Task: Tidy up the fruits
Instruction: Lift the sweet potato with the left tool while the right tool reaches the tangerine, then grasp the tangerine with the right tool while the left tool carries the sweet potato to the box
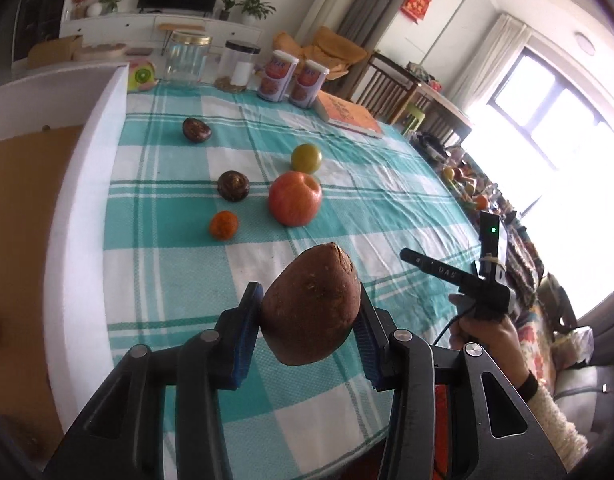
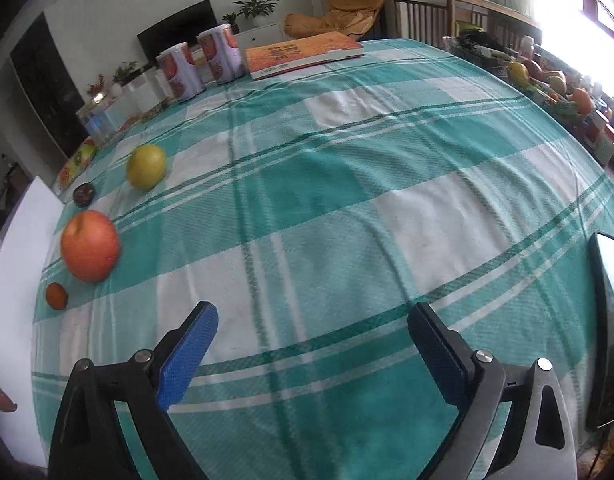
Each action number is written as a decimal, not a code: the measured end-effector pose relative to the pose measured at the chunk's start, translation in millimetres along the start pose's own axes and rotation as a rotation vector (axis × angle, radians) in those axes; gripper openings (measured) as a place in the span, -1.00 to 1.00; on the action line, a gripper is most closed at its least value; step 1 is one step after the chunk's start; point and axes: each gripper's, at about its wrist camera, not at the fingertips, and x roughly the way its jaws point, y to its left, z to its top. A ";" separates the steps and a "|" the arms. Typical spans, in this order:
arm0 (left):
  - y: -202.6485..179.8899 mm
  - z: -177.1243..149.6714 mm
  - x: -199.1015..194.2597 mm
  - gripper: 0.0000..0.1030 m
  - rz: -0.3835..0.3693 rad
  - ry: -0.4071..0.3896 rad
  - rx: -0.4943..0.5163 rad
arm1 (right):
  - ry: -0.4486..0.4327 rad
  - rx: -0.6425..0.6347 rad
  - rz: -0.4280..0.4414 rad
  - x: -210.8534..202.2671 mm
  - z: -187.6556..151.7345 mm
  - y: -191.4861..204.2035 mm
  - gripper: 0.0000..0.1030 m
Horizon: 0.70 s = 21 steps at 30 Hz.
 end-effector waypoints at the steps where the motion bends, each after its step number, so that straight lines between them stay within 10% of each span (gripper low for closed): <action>1: 0.0 -0.1 -11.3 -0.13 0.004 -0.020 0.007 | 0.007 -0.061 0.100 -1.5 -5.5 32.4 0.87; 4: 5.1 1.6 -41.1 -0.13 -0.013 -0.071 -0.005 | 0.029 -0.228 0.260 5.4 -17.9 124.7 0.80; 10: 24.7 4.3 -89.6 -0.13 -0.015 -0.161 -0.047 | 0.076 -0.331 0.235 62.4 -17.4 227.1 0.49; 15: 46.2 4.9 -108.9 -0.13 0.021 -0.181 -0.069 | 0.074 -0.324 0.160 88.4 -14.8 245.1 -0.44; 21: 82.9 3.6 -109.9 -0.13 0.082 -0.168 -0.141 | 0.028 -0.301 0.216 56.0 -13.5 231.4 -0.45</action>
